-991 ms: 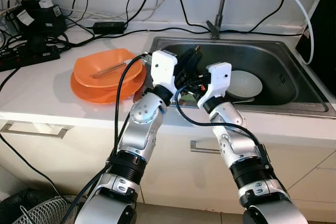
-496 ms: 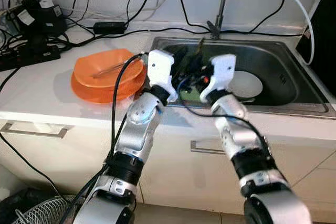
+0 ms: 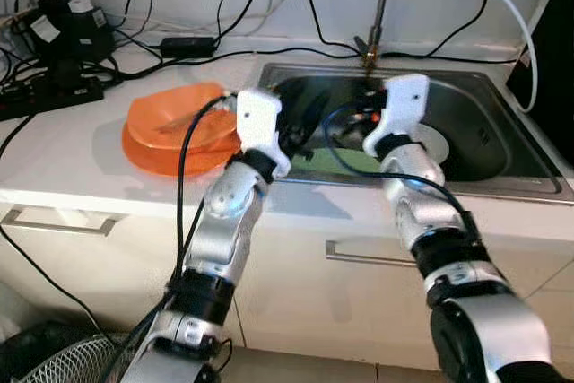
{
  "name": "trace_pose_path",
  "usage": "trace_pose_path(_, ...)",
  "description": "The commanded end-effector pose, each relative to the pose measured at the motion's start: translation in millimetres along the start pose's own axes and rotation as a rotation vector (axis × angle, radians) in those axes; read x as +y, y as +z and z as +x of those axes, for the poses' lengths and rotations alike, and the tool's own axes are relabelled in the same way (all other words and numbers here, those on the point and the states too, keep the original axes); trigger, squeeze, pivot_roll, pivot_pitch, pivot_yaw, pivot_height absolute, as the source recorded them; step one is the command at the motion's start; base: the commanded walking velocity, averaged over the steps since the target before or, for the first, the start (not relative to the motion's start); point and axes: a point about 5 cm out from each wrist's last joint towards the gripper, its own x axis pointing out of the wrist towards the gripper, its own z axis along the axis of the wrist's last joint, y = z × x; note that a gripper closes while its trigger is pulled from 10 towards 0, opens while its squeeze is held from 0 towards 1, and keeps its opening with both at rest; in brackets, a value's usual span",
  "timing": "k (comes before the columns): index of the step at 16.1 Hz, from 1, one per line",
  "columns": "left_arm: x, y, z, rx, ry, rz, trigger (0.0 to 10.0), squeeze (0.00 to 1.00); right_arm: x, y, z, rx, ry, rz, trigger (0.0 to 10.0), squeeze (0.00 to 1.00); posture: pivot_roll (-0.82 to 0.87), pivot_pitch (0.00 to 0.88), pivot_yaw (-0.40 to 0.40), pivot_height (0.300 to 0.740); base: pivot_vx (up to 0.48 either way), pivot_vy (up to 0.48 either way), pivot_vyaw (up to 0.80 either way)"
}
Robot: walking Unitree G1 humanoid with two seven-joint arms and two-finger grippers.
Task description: Kitchen organization
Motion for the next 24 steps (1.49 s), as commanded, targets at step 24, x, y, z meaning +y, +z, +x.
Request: trace_pose_path(24,-16.5,-53.5,-46.8,0.5,-0.135,0.059,10.0,0.0,-0.1,-32.0,-10.2,0.1,-0.081,-0.073,10.0,0.0,0.13,0.0,0.006,0.74,0.0,0.0,0.0)
